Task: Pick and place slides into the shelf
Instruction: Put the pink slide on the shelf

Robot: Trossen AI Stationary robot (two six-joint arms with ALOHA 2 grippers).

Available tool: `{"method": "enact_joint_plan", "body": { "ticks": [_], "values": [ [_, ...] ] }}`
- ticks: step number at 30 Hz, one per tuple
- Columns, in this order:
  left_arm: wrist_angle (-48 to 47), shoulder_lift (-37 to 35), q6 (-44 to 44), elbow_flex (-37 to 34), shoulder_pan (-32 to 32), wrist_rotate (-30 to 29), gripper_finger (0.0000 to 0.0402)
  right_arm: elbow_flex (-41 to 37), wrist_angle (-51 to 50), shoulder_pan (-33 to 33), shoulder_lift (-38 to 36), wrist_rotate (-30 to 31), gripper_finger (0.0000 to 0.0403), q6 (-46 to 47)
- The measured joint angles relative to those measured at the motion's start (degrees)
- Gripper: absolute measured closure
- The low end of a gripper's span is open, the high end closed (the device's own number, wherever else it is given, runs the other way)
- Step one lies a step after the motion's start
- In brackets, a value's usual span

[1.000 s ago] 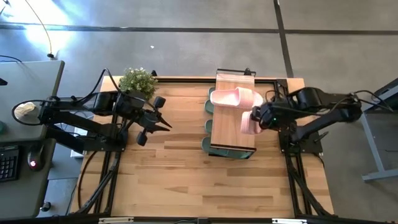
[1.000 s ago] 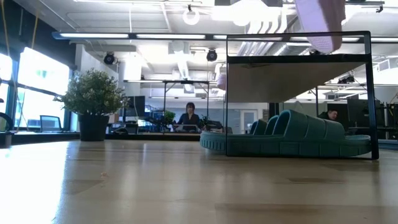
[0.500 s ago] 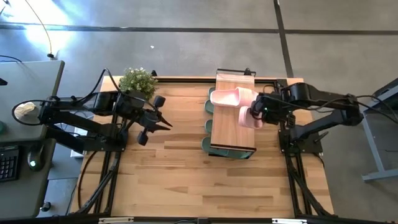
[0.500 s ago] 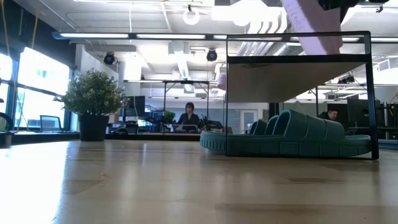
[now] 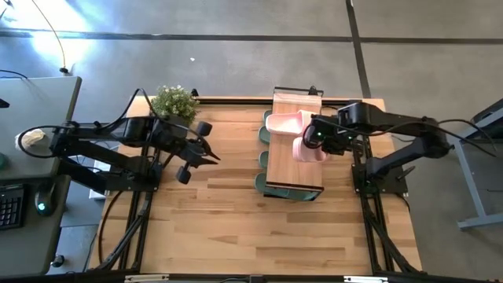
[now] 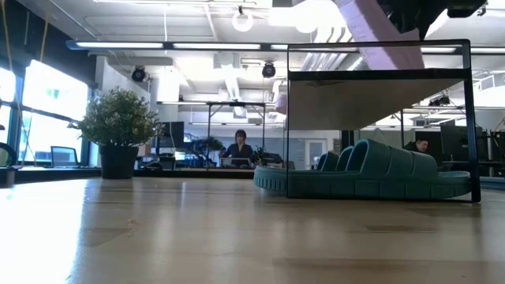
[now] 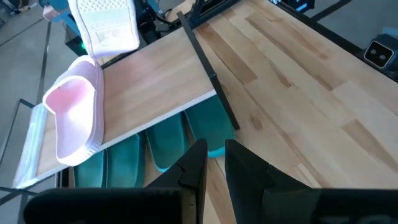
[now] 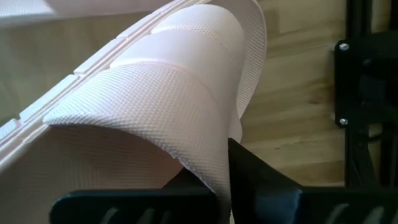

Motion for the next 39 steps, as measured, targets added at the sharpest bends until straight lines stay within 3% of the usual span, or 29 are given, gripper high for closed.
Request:
{"method": "enact_joint_plan", "body": {
  "ticks": [16, 39],
  "values": [
    [0.37, 2.16, 0.13, 0.02, 0.0, 0.0, 0.0356, 0.02, 3.58, -0.14, 1.71, -0.05, 0.0307, -6.04],
    [0.37, 2.16, 0.11, 0.02, 0.0, 0.02, 0.0356, 0.09, 11.22, -0.14, 1.59, -2.16, 0.0246, -13.83]
  ]
}}
